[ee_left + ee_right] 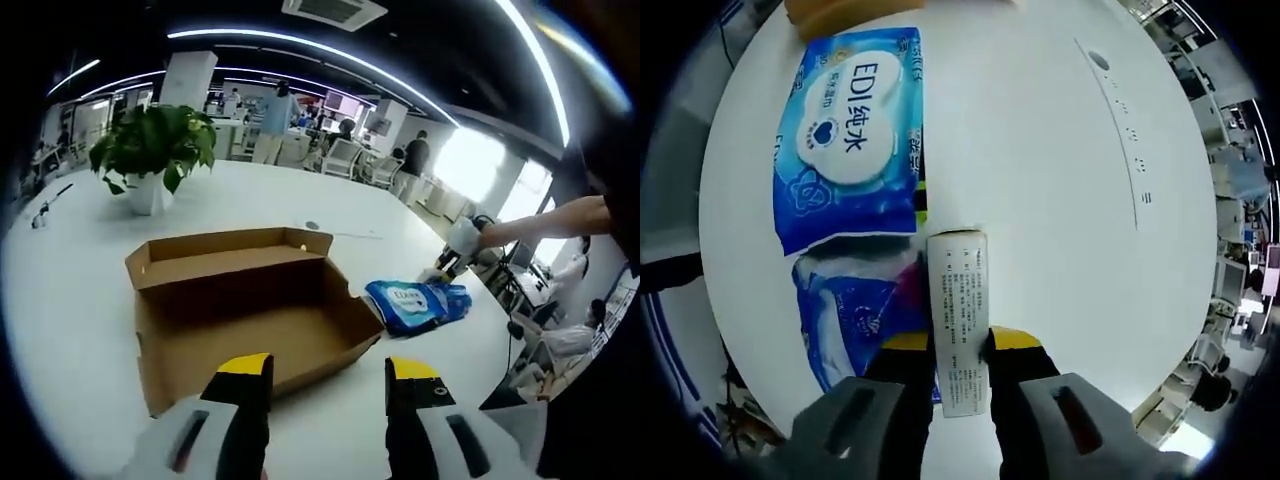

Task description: Operate the shoe box by opening the lid, removing the specified soft item, and placing it in the target area until the item is outside and the box remains undamaged.

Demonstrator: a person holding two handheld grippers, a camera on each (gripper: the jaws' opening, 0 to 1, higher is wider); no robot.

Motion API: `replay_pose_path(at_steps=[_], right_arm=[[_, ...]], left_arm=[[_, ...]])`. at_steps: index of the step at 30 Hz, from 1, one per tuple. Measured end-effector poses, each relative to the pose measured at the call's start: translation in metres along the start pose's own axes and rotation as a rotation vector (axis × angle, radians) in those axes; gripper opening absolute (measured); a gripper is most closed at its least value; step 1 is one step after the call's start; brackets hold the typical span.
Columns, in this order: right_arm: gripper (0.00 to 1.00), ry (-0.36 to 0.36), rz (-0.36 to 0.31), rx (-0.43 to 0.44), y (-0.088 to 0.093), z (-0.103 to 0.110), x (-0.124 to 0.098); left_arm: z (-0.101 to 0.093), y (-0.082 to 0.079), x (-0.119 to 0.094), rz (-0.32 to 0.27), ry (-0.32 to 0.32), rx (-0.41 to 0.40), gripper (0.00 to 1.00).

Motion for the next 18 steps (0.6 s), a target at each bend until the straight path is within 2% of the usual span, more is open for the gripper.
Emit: replay_pose_path(at_steps=[10, 18], right_arm=[[0.18, 0.0, -0.006, 0.008, 0.0011, -0.0013, -0.0007], [0.17, 0.005, 0.003, -0.017, 0.0049, 0.0014, -0.002]], left_arm=[[-0.0028, 0.0005, 0.0012, -0.002, 0.004, 0.0, 0.45], [-0.0005, 0.0009, -0.0019, -0.002, 0.006, 0.006, 0.45]])
Point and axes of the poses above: the point that each gripper's makers call its tool centre point, and the gripper's own axes: x roughly forward along the fingers, z roughly to its left, y roughly out of its underside, the point moved 1 cm from there along -x, roughly backward along the fingers, and after that the axes turned 4 degrees about z, right-handed, at the moved point
